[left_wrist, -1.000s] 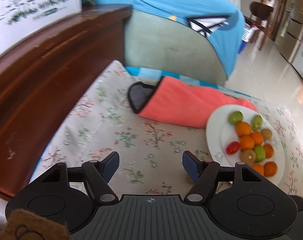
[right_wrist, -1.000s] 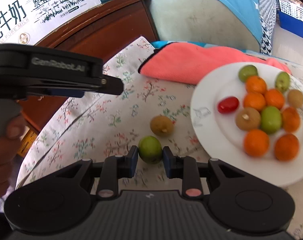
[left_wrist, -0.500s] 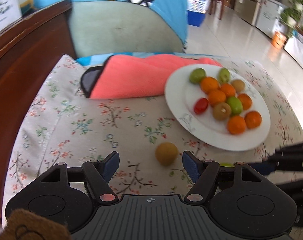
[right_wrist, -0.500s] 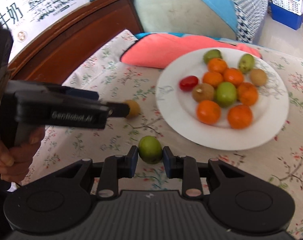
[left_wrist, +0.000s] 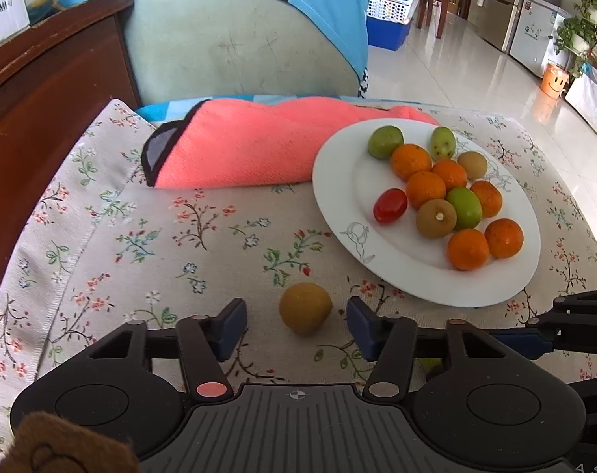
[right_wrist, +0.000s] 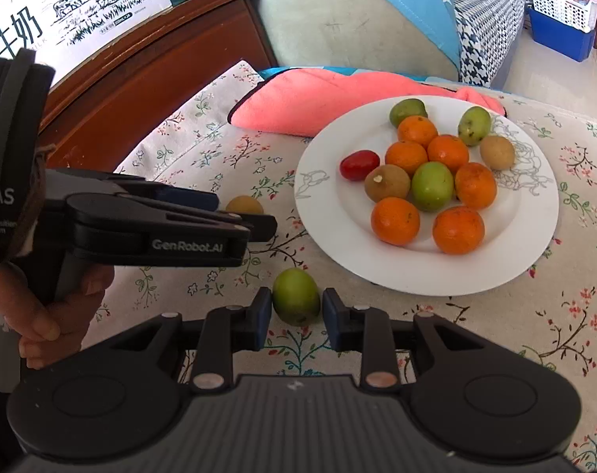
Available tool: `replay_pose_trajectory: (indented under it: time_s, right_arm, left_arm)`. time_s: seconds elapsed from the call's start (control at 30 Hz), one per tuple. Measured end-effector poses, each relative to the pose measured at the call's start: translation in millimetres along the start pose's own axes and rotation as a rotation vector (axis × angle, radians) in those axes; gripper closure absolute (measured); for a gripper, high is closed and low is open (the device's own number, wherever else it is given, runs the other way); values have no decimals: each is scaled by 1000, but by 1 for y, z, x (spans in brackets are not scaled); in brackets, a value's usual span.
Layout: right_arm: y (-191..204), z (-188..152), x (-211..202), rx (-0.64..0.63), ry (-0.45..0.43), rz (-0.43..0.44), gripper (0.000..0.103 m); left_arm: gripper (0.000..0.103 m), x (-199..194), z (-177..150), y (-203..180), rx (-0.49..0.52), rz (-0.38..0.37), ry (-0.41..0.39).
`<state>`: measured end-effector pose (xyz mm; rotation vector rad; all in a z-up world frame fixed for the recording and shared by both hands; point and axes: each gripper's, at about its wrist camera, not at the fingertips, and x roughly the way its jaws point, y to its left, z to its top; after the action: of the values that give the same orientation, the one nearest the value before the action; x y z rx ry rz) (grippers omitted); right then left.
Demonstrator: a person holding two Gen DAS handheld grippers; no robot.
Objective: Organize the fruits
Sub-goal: 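Grasp the brown kiwi with the left tool while the right tool grasps the green lime, then carry the kiwi onto the white plate with the left tool while the right tool carries the lime there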
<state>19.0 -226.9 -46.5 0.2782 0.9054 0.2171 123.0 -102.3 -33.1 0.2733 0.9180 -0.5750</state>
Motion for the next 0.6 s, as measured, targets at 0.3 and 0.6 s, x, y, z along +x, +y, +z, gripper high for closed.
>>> replay_pose_trajectory:
  time_s: [0.3,0.6]
  right_arm:
    - [3,0,4,-31,-2,11,76]
    - [-4,16,-26,-16,-72,5,76]
  left_arm:
    - [77,-3,-1,-2,-1,-9,-15]
    - [77,-28,20,6,-87,-3,-93]
